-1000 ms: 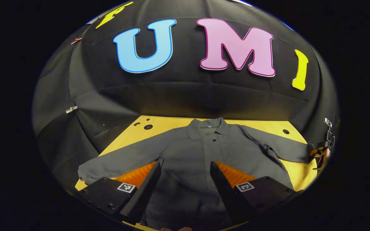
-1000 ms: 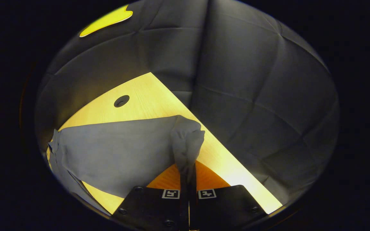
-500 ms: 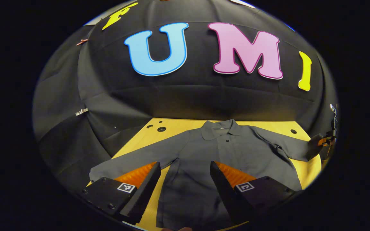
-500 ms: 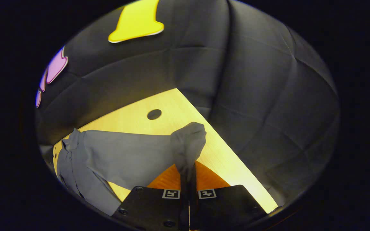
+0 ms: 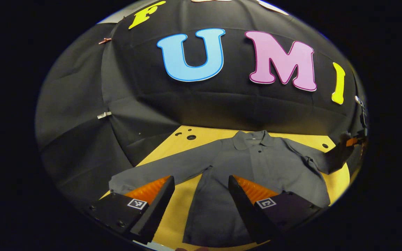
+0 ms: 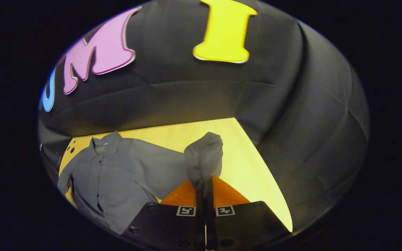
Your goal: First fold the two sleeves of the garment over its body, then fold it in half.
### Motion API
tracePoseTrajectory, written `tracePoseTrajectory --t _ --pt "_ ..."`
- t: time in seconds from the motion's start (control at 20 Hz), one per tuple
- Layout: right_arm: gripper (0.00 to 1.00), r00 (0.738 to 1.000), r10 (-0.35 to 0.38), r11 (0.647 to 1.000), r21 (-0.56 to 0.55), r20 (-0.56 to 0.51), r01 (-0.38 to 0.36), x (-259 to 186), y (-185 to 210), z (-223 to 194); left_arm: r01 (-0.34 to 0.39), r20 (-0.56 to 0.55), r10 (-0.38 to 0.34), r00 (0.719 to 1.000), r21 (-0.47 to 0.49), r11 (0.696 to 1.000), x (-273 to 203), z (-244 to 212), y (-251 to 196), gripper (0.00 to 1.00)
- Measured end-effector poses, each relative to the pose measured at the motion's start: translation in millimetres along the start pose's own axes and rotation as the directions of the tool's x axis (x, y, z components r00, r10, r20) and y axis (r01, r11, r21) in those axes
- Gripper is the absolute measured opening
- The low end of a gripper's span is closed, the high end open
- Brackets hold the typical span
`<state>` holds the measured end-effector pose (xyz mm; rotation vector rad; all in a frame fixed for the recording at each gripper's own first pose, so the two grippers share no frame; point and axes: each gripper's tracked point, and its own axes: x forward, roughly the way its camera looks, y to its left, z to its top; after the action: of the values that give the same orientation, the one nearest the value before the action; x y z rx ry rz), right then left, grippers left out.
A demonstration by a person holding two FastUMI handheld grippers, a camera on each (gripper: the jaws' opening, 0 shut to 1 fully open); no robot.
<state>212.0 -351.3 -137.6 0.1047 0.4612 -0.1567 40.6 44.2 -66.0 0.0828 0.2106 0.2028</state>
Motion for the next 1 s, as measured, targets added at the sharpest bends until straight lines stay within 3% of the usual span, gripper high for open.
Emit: tracePoseTrajectory --t 0.35,0.5,0.7,1.0 --pt "0.06 0.991 0.132 0.982 -0.140 0.018 -0.128 -36.2 40.4 34.4 -0.052 -0.036 0.049 0.998 -0.075 0.996 -12.0 -18.7 43.6 0.98" --pt "0.06 0.979 0.202 0.969 -0.144 0.003 -0.199 -54.9 69.8 49.7 -0.089 -0.042 0.084 0.996 -0.126 0.988 -11.6 -23.7 65.4 0.98" --pt "0.06 0.964 0.266 0.944 -0.201 -0.013 -0.263 -50.5 142.4 47.0 -0.113 -0.058 0.105 0.993 -0.146 0.983 -9.6 -32.1 92.9 0.98" --pt "0.06 0.926 0.368 0.890 -0.256 -0.088 -0.378 -44.1 273.2 8.5 -0.170 -0.075 0.158 0.985 -0.211 0.963 -16.1 -49.2 138.7 0.98"
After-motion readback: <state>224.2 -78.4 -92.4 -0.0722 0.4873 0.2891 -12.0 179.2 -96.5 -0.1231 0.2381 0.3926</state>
